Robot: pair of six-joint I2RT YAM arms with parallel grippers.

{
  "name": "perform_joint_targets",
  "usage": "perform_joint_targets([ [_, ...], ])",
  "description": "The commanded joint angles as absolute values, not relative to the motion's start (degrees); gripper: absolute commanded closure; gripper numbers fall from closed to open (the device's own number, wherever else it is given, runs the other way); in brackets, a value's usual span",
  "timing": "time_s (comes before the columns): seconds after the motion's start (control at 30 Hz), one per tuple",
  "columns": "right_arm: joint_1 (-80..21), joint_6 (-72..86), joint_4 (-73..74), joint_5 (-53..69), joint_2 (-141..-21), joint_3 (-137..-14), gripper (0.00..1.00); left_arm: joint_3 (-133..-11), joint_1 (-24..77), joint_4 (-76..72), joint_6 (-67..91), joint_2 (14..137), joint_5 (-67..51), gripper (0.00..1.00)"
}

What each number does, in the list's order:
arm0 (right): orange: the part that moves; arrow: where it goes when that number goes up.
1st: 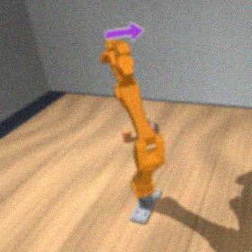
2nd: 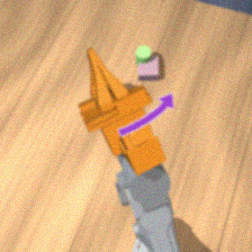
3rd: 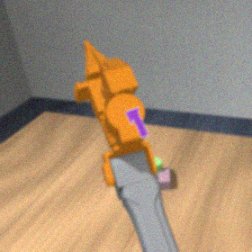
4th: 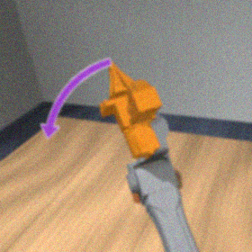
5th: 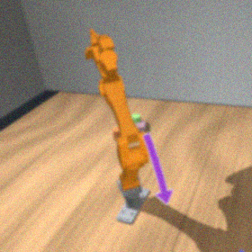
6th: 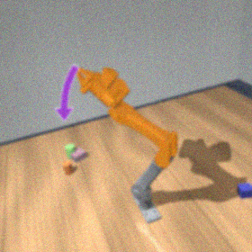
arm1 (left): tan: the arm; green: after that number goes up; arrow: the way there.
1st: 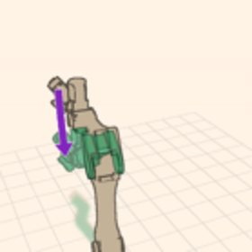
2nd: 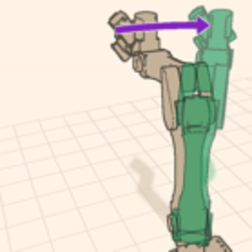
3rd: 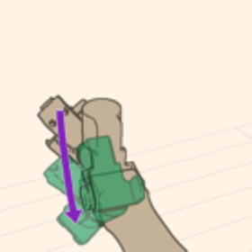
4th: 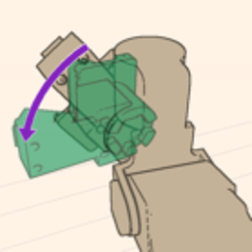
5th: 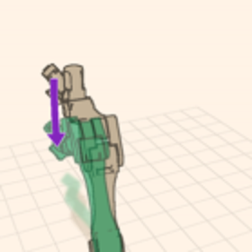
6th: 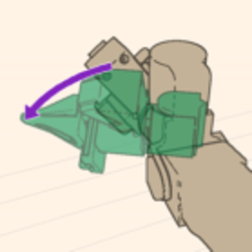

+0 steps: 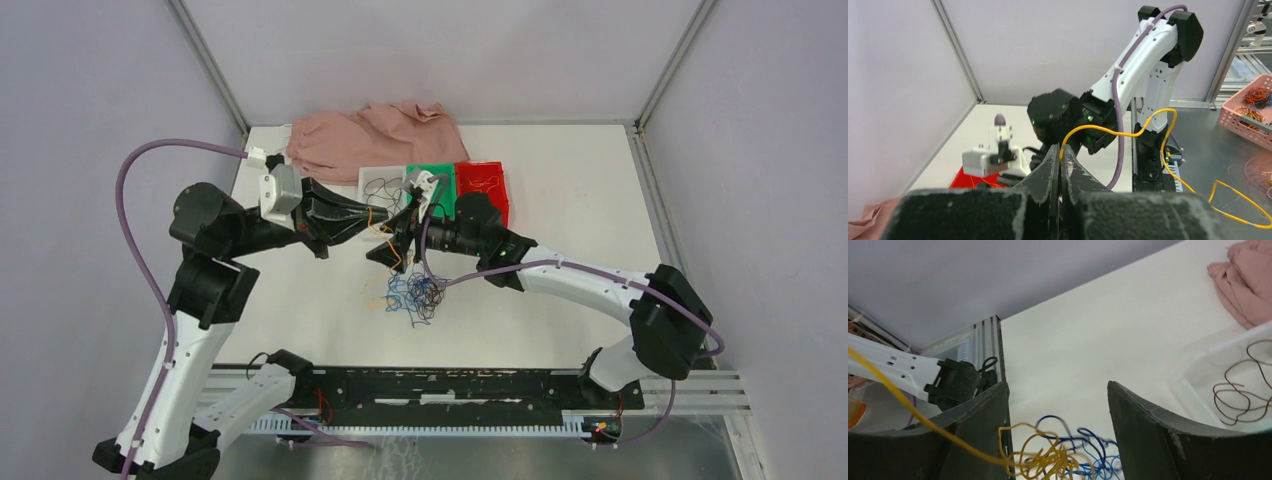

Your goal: Untangle the cables

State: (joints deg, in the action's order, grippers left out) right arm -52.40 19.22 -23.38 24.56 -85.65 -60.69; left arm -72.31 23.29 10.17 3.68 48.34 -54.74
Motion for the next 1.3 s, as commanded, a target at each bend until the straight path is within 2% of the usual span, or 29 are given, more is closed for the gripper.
perform_joint_targets([
  [0.0, -52.50, 19.88, -29.69, 20.06, -86.90, -57.77, 0.23, -76.30, 23.38, 8.01, 7.20, 48.76, -56.54, 0.97],
  [0.73, -52.56, 25.49, -44.72, 11.15, -90.89, -37.47, 0.30, -94.06, 23.44, 7.04, 4.56, 55.76, -53.05, 0.97],
  [1.03, -52.55, 27.50, -50.74, 6.10, -91.69, -29.31, 0.38, -97.81, 23.44, 2.05, -1.96, 56.56, -44.67, 0.97],
  [1.27, -52.54, 30.44, -56.62, 5.21, -93.12, -24.88, 0.38, -102.02, 23.42, -0.16, -9.83, 58.10, -39.55, 0.97],
])
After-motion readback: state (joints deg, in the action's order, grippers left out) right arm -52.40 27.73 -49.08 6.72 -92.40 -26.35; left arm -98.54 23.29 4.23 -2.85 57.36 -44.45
